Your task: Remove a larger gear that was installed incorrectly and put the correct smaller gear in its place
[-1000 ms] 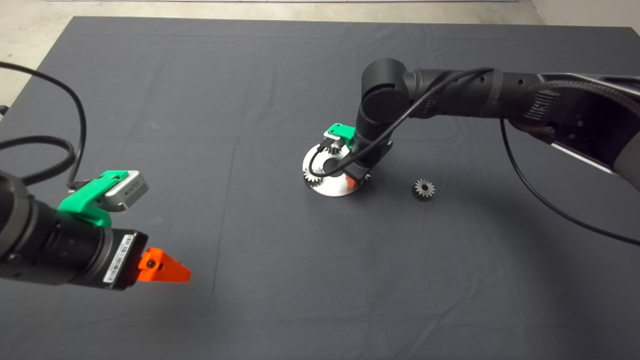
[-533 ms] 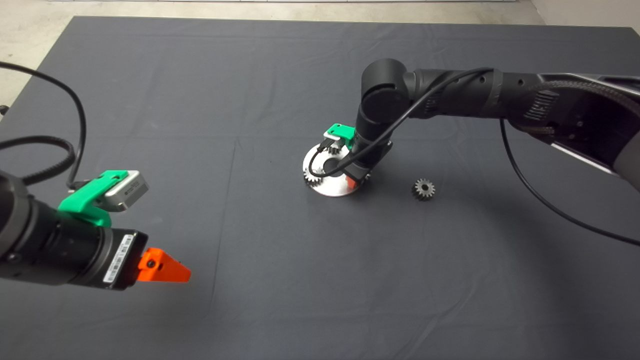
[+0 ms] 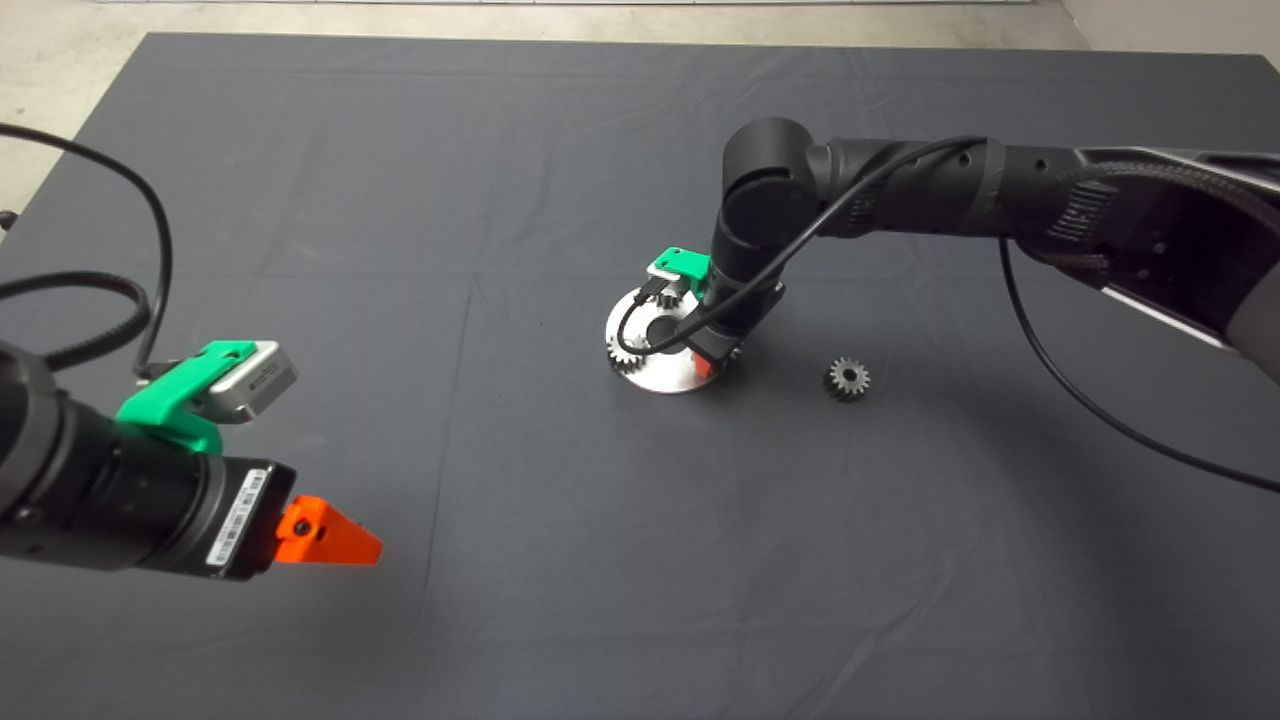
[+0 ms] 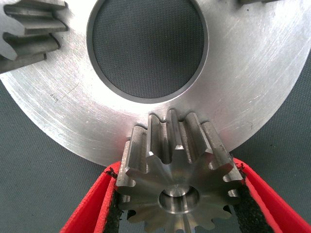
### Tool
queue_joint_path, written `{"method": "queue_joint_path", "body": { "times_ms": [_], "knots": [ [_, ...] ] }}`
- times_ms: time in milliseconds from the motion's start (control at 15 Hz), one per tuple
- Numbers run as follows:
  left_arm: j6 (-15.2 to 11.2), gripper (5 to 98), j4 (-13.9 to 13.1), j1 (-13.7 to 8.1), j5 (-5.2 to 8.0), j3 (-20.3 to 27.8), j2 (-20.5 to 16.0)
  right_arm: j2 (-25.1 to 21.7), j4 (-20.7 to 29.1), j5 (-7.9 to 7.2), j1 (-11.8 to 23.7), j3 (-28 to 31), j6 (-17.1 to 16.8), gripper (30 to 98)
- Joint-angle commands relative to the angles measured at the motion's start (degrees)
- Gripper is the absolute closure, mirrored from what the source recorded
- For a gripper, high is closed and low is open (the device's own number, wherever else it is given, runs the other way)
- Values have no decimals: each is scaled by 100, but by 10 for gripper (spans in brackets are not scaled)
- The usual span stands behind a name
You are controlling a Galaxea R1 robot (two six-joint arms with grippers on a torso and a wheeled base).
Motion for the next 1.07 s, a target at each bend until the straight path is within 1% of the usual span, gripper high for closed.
{"method": "queue_joint_path", "body": {
  "times_ms": [0,200,600,800,1000],
  "knots": [
    [15,54,-61,-71,1,84,-23,18,123,-529,49,24,-15,781],
    [21,54,-61,-71,4,75,-14,26,123,-547,65,41,-49,786],
    [21,54,-61,-71,-31,75,-6,61,123,-547,77,50,-50,789],
    [21,54,-61,-71,-31,79,-14,32,115,-573,126,50,-59,789],
    [21,54,-61,-71,-84,84,-14,17,132,-573,226,59,-50,789]
  ]
}}
